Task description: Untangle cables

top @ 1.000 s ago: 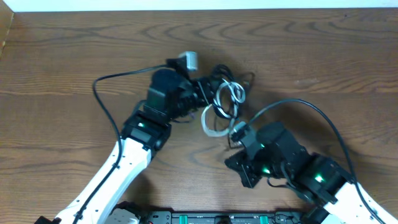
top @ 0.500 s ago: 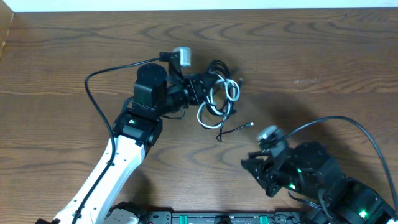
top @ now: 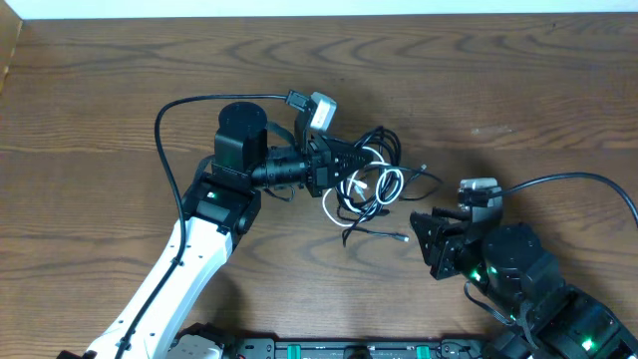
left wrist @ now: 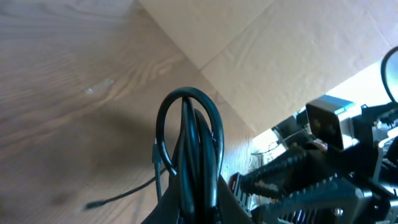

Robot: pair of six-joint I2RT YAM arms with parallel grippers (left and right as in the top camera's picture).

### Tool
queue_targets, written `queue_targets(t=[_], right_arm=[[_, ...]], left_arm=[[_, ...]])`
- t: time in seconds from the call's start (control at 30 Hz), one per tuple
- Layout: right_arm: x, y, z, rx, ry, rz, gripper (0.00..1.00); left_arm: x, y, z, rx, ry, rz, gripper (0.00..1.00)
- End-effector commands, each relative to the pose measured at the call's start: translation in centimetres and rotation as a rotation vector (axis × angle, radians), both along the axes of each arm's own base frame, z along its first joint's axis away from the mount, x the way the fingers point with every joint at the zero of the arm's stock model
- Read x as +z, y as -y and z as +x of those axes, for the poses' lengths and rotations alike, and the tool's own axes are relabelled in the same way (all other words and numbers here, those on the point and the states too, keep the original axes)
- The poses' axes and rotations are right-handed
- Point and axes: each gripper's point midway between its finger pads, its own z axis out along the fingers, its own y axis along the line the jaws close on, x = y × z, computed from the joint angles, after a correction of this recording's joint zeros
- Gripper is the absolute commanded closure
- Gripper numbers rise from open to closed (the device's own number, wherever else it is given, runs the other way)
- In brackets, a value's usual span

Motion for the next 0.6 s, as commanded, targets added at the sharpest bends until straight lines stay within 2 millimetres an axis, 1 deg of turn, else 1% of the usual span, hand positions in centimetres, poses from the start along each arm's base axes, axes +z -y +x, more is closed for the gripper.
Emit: queue_targets(t=[0.0, 0.13, 0.2, 0.23, 0.33, 0.4, 0.5, 0.57], right_arm=[[0.9, 0.2, 0.4, -0.031, 0.014, 0.032, 0.63], [1.0, 0.0, 0.7, -0.027, 0.026, 0.032, 0.62], [0.5, 0.0, 0.6, -0.02, 0.014, 0.005, 0.66], [0.0, 0.1, 0.5, -0.019, -0.002, -0.008, 0.66], [-0.8, 0.2, 0.4, -0.02, -0.03, -0.033, 0.69], [-0.5, 0.0, 0.6, -0.023, -0.021, -0.018, 0.67], [0.5, -0.5, 1.0, -0.026, 0.002, 0.025, 0.59], [0.8, -0.6, 1.1, -0.027, 0.013, 0.035, 0.58]], left_arm=[[1.0, 0.1, -0.5, -0.037, 0.011, -0.023, 0.92], [1.1, 0.1, -0.5, -0.034, -0.002, -0.026, 0.92], [1.5, 0.2, -0.3, -0.024, -0.037, -0.045, 0.92], [1.8, 0.2, -0.3, -0.017, -0.064, -0.06, 0.92], [3.0, 0.3, 0.0, 0.005, -0.177, -0.12, 0.92], [3.4, 0.3, 0.0, 0.012, -0.235, -0.142, 0.92], [3.4, 0.3, 0.0, 0.023, -0.327, -0.157, 0.92], [3.4, 0.3, 0.0, 0.029, -0.371, -0.165, 0.92]])
